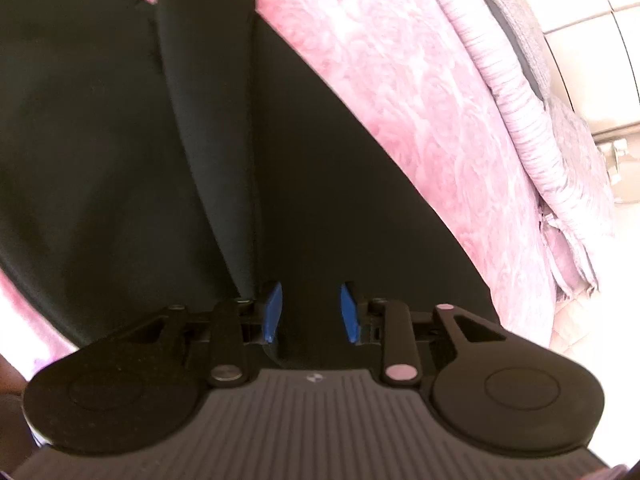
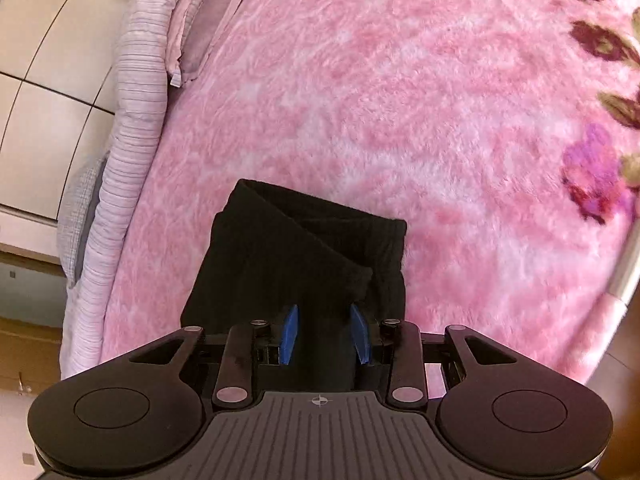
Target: Fold clothes
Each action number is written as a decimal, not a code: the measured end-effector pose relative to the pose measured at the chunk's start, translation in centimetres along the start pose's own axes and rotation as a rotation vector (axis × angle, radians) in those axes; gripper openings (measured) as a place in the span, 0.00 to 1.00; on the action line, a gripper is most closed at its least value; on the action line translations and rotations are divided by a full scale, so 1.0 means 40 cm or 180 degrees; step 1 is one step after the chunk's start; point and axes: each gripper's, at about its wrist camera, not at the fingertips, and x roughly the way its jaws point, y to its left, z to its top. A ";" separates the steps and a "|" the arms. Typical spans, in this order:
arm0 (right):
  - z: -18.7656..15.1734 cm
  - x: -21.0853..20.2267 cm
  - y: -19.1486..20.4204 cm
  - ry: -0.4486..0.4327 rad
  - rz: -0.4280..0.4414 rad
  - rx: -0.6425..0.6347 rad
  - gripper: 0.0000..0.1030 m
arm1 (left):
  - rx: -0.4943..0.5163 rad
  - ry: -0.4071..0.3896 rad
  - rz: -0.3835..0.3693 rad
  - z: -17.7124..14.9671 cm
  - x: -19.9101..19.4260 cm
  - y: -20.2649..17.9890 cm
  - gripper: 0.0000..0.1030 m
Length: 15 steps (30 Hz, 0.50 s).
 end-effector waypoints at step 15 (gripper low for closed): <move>0.095 -0.049 0.022 0.0095 -0.0085 -0.0601 0.00 | 0.0404 -0.0314 0.0184 -0.070 -0.071 -0.032 0.00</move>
